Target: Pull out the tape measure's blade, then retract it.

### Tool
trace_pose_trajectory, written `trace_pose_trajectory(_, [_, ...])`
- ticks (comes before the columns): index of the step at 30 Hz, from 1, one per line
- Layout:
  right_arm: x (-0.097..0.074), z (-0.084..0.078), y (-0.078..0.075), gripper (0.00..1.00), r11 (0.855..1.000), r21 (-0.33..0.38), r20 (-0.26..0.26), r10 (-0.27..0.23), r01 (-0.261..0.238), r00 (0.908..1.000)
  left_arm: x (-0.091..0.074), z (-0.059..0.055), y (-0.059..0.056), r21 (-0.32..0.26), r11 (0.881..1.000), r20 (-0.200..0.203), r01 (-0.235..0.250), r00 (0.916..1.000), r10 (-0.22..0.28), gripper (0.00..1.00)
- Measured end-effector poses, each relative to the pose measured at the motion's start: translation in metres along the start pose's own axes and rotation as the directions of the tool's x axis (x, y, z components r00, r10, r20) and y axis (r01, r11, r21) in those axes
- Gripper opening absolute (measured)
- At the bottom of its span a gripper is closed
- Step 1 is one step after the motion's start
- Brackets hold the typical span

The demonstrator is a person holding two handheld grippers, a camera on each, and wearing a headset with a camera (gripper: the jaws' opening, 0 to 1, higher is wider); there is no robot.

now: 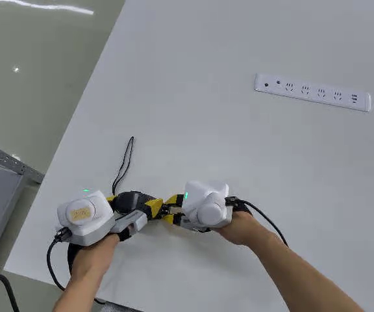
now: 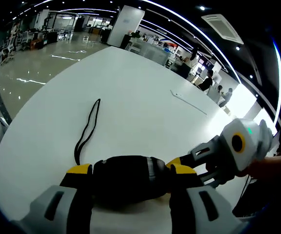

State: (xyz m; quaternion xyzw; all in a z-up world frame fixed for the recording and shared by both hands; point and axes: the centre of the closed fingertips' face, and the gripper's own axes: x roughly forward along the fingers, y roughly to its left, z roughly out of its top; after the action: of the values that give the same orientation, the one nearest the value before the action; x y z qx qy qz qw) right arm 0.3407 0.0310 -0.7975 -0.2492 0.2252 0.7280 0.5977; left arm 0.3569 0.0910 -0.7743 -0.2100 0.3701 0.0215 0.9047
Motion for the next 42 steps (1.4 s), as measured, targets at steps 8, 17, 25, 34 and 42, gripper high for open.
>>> trace_pose_trajectory(8, [-0.017,-0.014,0.005,0.12,1.0,0.019,-0.011,-0.019,0.02,0.9998,0.003,-0.007,-0.022,0.011,1.0,-0.012,0.017,0.9998,-0.017,0.61])
trace_pose_trajectory(17, [-0.039,-0.033,0.01,0.12,0.998,0.047,-0.038,-0.048,0.049,0.9982,0.009,-0.015,-0.05,0.038,0.998,-0.036,0.046,0.9983,-0.045,0.61])
trace_pose_trajectory(25, [-0.05,-0.049,0.012,0.12,0.996,0.065,-0.06,-0.063,0.067,0.9962,0.011,-0.025,-0.069,0.072,0.997,-0.062,0.03,0.9978,-0.025,0.6])
trace_pose_trajectory(34, [-0.051,-0.054,0.009,0.13,0.996,0.061,-0.062,-0.067,0.071,0.9958,0.011,-0.03,-0.073,0.083,0.997,-0.064,0.005,0.9979,0.0,0.61])
trace_pose_trajectory(42, [-0.051,-0.055,0.014,0.14,0.993,0.091,-0.062,-0.067,0.072,0.9959,0.01,-0.031,-0.073,0.11,0.993,-0.071,0.045,0.9968,-0.037,0.61])
